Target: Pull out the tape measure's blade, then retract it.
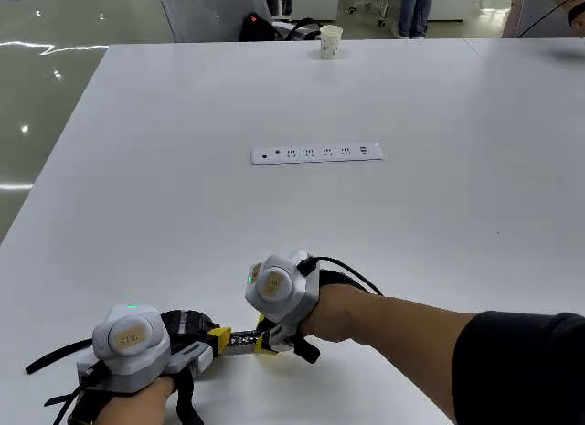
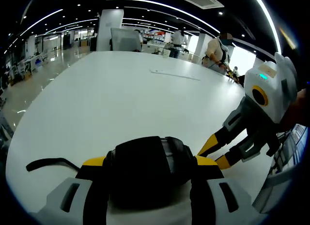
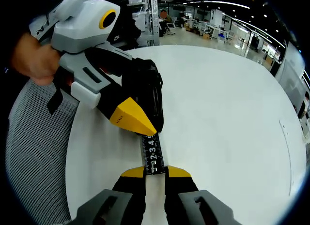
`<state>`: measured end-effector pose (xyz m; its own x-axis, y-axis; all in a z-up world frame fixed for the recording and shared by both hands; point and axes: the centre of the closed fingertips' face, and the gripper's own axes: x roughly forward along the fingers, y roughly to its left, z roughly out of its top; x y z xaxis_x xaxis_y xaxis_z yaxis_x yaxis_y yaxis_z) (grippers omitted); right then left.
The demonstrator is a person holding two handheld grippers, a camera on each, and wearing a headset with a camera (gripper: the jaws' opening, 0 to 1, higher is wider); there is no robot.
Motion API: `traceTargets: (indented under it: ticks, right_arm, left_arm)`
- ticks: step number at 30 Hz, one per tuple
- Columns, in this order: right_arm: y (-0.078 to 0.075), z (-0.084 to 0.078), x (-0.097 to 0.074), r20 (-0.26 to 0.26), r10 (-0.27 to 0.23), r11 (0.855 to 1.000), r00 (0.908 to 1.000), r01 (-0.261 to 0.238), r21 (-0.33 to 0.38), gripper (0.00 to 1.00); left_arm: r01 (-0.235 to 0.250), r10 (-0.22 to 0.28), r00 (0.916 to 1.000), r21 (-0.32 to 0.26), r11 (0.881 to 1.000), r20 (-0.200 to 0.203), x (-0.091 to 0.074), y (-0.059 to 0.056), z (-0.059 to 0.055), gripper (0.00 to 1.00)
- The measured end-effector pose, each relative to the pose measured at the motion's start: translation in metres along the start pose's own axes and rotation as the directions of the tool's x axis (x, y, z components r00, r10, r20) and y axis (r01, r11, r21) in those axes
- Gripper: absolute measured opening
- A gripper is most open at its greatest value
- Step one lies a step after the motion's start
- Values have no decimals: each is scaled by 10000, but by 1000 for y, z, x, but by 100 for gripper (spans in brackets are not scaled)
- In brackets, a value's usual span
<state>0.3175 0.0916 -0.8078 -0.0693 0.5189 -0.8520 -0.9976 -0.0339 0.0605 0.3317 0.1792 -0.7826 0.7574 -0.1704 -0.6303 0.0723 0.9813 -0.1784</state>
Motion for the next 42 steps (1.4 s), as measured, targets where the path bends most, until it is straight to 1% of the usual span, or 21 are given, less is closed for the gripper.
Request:
traceTargets:
  ticks: [10,13,19,35,42]
  right_arm:
    - [1,5,3,221,29,9998,9998,-33,186,10]
    - [4,12,7,384,54,9998,9992,-60,177,10]
    - [5,23,14,468,-18,10000,9989,14,85,10]
    - [4,33,21,715,16,10000,9974,-15,-14,10]
    - [5,35,22,716,25,10000,9974,-26,14,10]
  left_arm:
    - [19,-19,10000,-76,10000,4,-1,1,0,64]
    - [49,-49,10000,-52,10000,-6,-1,0,0,64]
    - [56,-56,10000,-79,10000,-17,-1,0,0,64]
    - [50,-50,10000,-187,9998,-25,0,1,1,64]
    - [46,-46,10000,-193,9998,-8,0,1,0,64]
